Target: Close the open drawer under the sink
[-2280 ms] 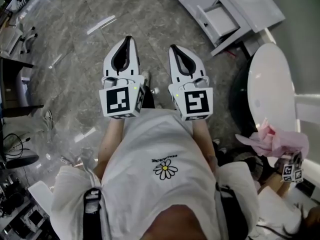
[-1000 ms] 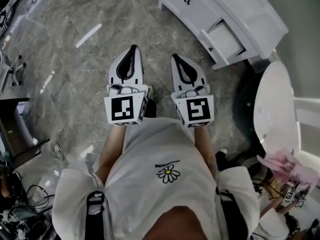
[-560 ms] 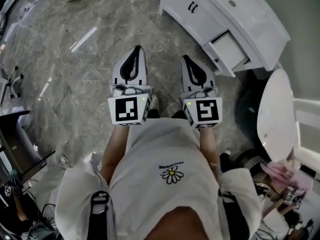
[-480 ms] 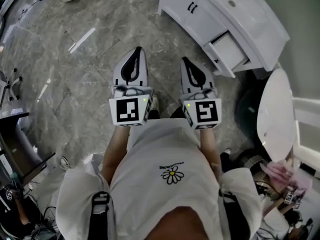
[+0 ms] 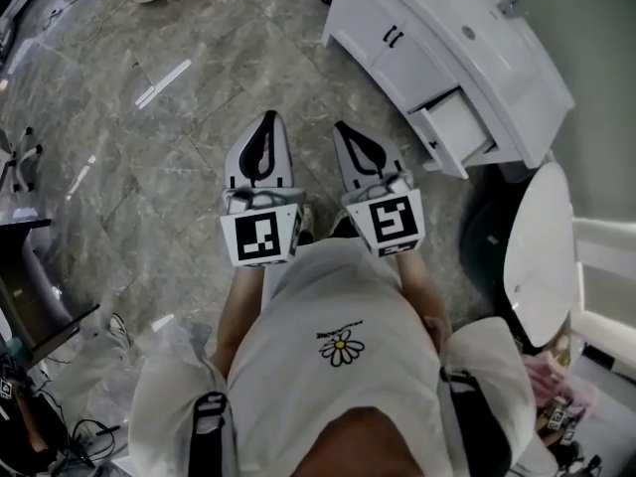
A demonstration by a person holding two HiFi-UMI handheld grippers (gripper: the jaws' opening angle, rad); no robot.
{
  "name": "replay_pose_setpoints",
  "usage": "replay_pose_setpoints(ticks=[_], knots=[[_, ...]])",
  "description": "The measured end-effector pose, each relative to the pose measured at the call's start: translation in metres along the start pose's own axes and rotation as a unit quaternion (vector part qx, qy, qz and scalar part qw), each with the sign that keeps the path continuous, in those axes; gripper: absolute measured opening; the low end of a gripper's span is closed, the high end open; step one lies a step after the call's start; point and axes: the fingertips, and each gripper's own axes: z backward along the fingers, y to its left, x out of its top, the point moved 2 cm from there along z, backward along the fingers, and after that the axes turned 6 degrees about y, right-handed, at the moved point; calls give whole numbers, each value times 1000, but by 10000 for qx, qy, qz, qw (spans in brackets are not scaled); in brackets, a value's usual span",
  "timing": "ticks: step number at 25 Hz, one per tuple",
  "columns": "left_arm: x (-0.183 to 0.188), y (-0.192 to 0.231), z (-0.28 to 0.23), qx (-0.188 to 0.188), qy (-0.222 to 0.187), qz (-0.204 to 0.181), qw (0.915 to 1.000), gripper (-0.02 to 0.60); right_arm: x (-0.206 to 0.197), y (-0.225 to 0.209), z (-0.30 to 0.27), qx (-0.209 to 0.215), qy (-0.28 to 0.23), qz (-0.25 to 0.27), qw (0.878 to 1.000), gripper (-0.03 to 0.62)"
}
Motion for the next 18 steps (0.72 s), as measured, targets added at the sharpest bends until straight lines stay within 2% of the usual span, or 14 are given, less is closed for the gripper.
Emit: replay_pose_setpoints(ticks=[6,11,18], knots=[[1,20,7,325,6,-39,9995,20,8,27,-17,397,-92,390,9984,29],[4,8,1,277,38,-97,9996,20,8,16,-15,468,-174,88,9987,29],[3,-17,-27,63,68,-240,9997,20,3,-26,-3,182,-311,-257,9990,29]])
